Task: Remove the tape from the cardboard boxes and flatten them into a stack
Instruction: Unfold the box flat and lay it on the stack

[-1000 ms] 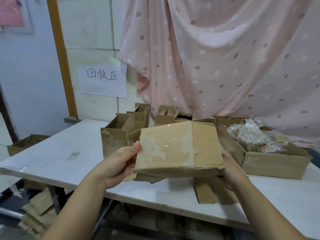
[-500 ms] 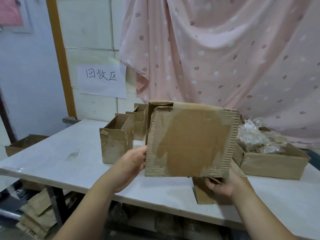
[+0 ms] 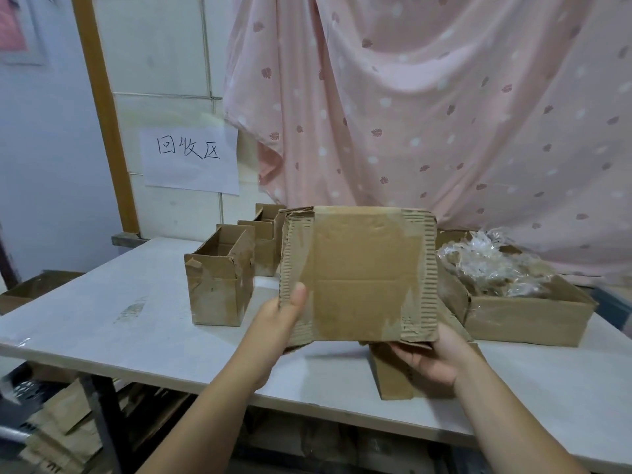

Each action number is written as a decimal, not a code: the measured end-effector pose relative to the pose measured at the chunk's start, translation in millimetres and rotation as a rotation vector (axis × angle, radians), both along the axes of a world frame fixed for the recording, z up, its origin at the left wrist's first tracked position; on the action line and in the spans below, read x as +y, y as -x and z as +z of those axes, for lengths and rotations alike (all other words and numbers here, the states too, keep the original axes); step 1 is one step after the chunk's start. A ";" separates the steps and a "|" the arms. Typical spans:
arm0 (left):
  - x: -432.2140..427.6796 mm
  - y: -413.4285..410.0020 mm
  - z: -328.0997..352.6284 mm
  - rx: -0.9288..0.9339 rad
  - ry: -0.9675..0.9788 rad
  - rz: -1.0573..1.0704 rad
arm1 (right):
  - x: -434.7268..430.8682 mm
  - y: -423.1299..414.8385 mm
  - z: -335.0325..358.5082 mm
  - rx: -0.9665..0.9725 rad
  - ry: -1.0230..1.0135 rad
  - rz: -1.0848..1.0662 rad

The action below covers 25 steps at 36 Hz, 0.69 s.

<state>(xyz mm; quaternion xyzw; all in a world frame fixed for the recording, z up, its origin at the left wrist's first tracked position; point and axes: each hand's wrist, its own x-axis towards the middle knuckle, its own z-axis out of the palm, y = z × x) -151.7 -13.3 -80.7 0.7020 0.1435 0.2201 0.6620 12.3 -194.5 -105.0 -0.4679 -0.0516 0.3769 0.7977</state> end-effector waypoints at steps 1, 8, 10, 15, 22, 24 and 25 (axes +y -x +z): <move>1.5 -1.1 -1.7 -0.002 0.139 -0.011 | -1.8 0.3 0.1 -0.011 -0.007 0.019; -0.9 -6.1 -0.7 -0.072 0.402 -0.046 | -11.4 -6.5 -10.7 -0.134 -0.054 0.131; -3.6 -6.5 0.5 -0.069 0.319 -0.020 | -12.2 -9.0 -13.9 -0.120 -0.079 0.127; -3.9 -5.7 -1.1 0.022 0.280 -0.022 | -13.9 -6.6 -12.6 -0.094 -0.184 0.154; 7.5 -3.1 -13.2 -0.052 0.480 0.007 | -10.7 -2.1 2.9 -0.061 -0.247 0.132; 6.1 -1.5 -12.3 -0.048 0.450 -0.043 | -11.3 -3.7 4.0 -0.057 -0.221 0.099; 6.4 -1.1 -11.1 -0.034 0.431 -0.069 | -12.2 -7.5 1.1 -0.043 -0.223 0.084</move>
